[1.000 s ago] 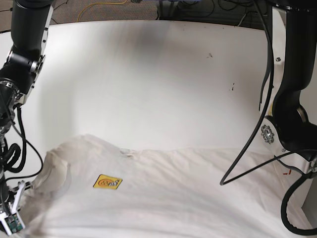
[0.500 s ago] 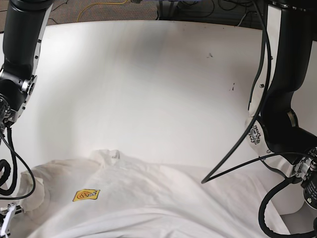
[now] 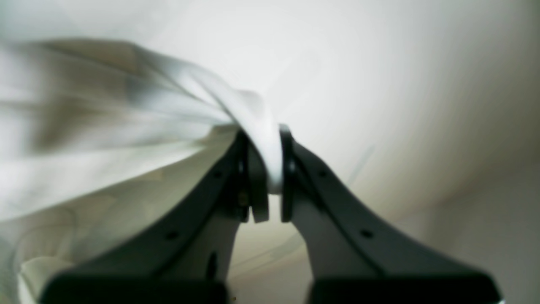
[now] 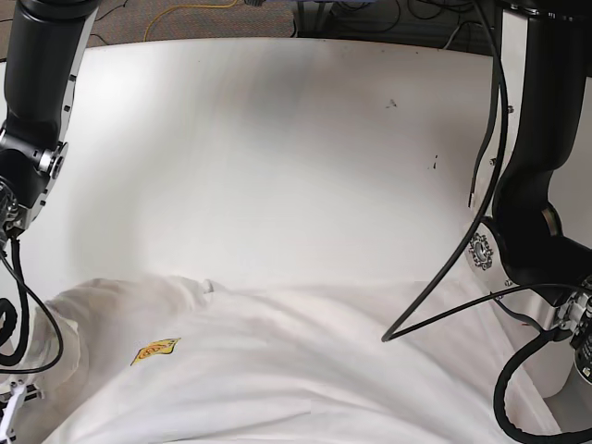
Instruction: Layout the t-shirt on the table in an organized manner, then fold the t-shirt properly
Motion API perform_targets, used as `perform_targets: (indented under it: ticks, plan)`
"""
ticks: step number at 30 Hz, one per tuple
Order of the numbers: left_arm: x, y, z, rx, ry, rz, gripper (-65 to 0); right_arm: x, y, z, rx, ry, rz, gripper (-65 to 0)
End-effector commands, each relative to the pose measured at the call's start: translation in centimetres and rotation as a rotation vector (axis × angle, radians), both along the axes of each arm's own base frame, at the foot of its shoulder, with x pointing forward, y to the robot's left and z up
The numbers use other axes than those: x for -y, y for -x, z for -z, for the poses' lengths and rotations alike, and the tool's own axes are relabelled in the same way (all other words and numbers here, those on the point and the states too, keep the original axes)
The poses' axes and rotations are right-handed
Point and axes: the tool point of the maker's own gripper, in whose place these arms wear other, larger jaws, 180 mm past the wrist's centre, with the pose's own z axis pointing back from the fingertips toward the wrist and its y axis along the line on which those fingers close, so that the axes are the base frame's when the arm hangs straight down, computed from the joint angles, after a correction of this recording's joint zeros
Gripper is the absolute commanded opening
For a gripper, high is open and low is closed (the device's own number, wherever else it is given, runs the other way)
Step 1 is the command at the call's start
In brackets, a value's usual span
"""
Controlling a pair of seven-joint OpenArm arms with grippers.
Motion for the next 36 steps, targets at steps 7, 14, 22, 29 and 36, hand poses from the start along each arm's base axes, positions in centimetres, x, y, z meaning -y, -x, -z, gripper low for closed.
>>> perform_targets:
  ticks: [7,14,22,29,36]
  plan:
    - [0.5,0.7,-2.7,0.081,-0.006,0.021,-62.8,0.2,0.8,-2.0,0.060,0.004,0.000,-62.3]
    - [0.5,0.7,-2.6,0.079,-0.006,0.020,-62.8,0.2,0.7,-1.9,0.057,0.001,-0.002,-62.3]
    - [0.4,0.7,-2.6,0.079,-0.006,0.018,-62.8,0.2,0.7,-1.9,0.055,0.000,-0.003,-62.3]
    - [0.3,0.7,-2.7,0.083,-0.005,0.017,-62.8,0.7,-0.2,-0.6,0.012,-0.017,0.001,-62.3]
    - [0.5,0.7,-3.1,0.106,-0.004,0.028,-62.8,-0.3,-1.0,-1.9,0.045,-0.054,-0.040,-62.3]
